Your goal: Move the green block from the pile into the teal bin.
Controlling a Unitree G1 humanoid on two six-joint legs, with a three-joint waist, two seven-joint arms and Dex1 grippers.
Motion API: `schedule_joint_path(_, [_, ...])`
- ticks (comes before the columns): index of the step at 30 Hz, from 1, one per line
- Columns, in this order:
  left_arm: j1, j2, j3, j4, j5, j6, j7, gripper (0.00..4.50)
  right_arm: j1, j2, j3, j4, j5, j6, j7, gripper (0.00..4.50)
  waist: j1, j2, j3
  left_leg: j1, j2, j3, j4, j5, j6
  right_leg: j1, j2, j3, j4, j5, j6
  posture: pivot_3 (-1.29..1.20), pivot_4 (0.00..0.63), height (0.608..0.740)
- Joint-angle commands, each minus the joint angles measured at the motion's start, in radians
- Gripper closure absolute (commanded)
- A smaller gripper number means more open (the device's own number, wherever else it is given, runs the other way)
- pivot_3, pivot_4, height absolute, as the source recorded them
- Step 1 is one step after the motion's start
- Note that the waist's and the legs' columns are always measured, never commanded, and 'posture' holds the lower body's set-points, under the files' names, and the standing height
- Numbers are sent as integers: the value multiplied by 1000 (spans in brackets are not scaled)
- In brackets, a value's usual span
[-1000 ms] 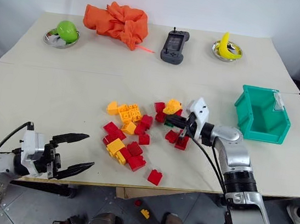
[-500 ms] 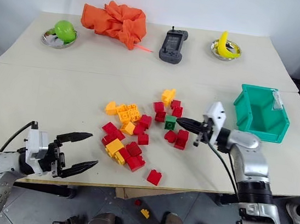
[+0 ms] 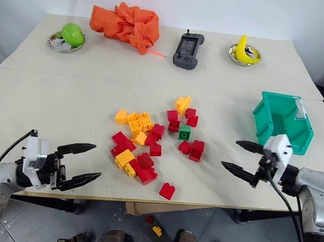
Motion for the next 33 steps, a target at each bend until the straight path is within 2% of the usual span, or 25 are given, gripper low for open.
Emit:
schedule_joint_path(1, [-19,-5,8,-15,-19,1,4,0,-93,65,49,-129,32,176,-157,19,-3,0,0,0,0,0,1,0,0,0,0,0,0,0,0,0,150,740])
schedule_joint_path(6, [-23,-12,14,-16,-13,-5,12,0,-210,110,185,-165,-44,371,-300,19,5,1,0,-1,0,-1,0,0,0,-1,0,0,1,0,0,0,150,740])
schedule_joint_path(9, [-14,-20,5,-29,-10,-2,21,0,-267,155,225,-146,-74,446,-379,19,6,1,0,-2,0,-1,0,0,0,-2,0,-1,1,0,0,0,150,740])
schedule_joint_path(20, [9,-49,-18,-56,-5,-10,48,0,-380,375,308,-120,-163,567,-622,19,-1,1,0,-4,0,0,0,0,0,-3,0,-1,1,0,0,0,150,740])
schedule_joint_path(23, [6,-52,-22,-56,-3,-12,53,0,-382,401,313,-108,-196,566,-670,19,0,1,0,-4,0,0,0,0,0,-4,0,-1,1,0,0,0,150,740])
schedule_joint_path(28, [0,-55,-24,-57,-2,-16,61,0,-371,372,278,-134,-188,558,-653,1381,0,1,0,-4,0,0,0,0,0,-4,0,-1,1,0,0,0,150,740])
schedule_joint_path(30, [-2,-55,-26,-56,-1,-17,62,0,-364,340,266,-145,-181,548,-625,2140,0,1,0,-4,0,0,0,0,0,-4,0,-1,1,0,0,0,150,740])
schedule_joint_path(33, [-11,-58,-32,-59,-1,-19,64,0,-351,304,241,-157,-164,517,-582,2817,0,1,0,-4,0,0,0,0,0,-4,0,-1,1,0,0,0,150,740])
